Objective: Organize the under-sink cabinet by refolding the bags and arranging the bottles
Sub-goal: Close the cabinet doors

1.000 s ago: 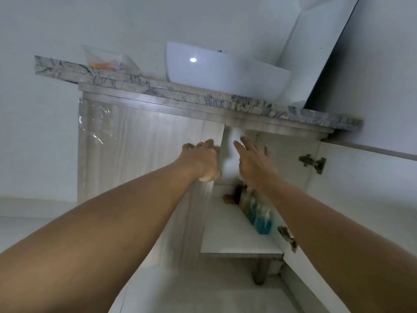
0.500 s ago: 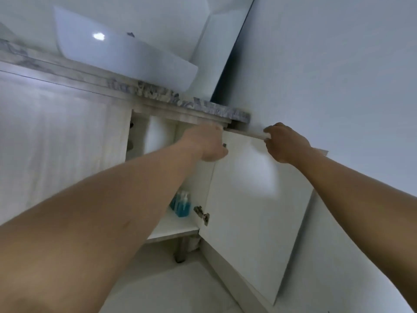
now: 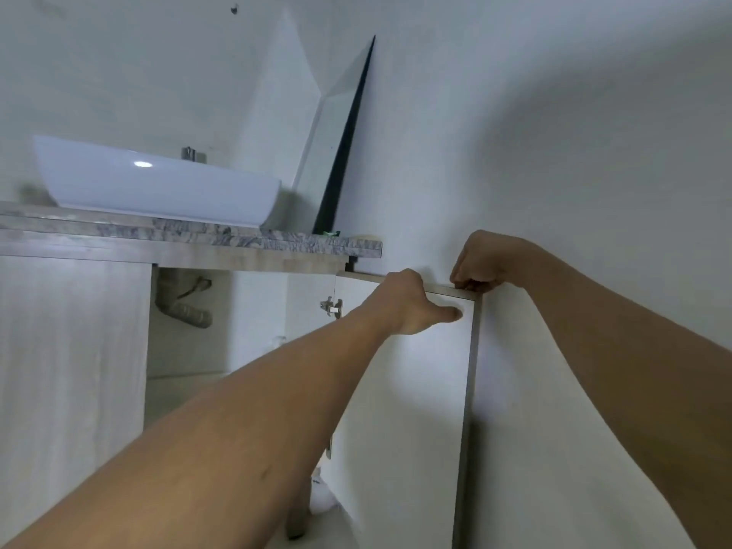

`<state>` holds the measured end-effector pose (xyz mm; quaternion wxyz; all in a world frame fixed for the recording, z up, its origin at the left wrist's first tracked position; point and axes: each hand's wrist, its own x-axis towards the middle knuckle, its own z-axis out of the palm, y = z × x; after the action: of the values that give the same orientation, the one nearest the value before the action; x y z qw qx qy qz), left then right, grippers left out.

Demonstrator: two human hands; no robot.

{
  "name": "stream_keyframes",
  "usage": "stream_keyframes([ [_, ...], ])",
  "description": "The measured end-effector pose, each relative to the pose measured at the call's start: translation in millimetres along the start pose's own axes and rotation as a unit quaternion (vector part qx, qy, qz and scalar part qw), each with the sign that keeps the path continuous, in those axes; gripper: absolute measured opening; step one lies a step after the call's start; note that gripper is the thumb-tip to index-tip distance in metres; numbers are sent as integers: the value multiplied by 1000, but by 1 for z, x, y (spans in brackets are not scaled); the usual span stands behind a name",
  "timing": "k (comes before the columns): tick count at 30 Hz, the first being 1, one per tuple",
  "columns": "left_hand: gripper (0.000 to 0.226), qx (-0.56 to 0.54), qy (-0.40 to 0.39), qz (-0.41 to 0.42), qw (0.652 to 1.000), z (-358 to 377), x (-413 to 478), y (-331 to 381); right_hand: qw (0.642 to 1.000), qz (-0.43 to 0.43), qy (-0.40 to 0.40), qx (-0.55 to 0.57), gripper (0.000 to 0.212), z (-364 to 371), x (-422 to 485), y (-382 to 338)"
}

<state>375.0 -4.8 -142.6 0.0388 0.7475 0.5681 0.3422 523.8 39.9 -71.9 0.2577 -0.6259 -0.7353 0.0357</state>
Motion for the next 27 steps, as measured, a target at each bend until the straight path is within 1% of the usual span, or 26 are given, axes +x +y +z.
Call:
stream_keyframes([
  [1,60,-12,-3,-8,1000,2,-1,2,1000,-2,-3,-7,10,-2,-3,0],
  [3,72,-29,-10,-18,999,1,-3,3,999,-15,-37,29,22,-4,-6,-3],
  [4,79,-33,-13,-22,999,-1,-4,1,995,-23,-57,72,23,-4,-8,-4],
  [5,83,-32,-17,-25,999,-5,-5,-3,990,-30,-80,117,19,-3,-10,-5],
  [6,83,-29,-21,-29,999,-10,-7,-6,981,-43,-98,160,15,-2,-13,-7],
  [7,82,-28,-20,-38,999,-17,-11,-9,972,-58,-107,199,17,1,-17,-11],
  [9,72,-49,-11,-58,997,-34,-21,-18,955,-95,-121,252,19,9,-25,-23],
  [10,61,-64,-8,-68,996,-43,-25,-25,947,-107,-127,277,19,14,-29,-33],
  [12,31,-90,-10,-84,992,-64,-36,-43,930,-114,-149,317,19,27,-37,-57],
  [13,21,-97,-9,-90,991,-76,-45,-54,924,-115,-161,329,19,35,-39,-72],
  [15,14,-111,4,-97,989,-102,-62,-80,915,-131,-180,336,18,52,-41,-102],
  [17,14,-125,32,-111,985,-127,-78,-108,913,-158,-188,327,21,73,-40,-133],
  [19,19,-124,73,-126,981,-148,-90,-142,916,-184,-179,309,28,99,-36,-165],
  [21,27,-130,124,-141,974,-163,-97,-175,926,-214,-147,273,33,125,-33,-198],
  [23,20,-146,178,-156,960,-173,-100,-205,935,-261,-87,225,35,149,-29,-230],
  [25,14,-152,228,-170,947,-177,-98,-230,935,-298,-31,187,34,170,-20,-255],
  [27,21,-135,263,-174,939,-178,-91,-248,934,-308,-9,182,34,192,-9,-270],
])
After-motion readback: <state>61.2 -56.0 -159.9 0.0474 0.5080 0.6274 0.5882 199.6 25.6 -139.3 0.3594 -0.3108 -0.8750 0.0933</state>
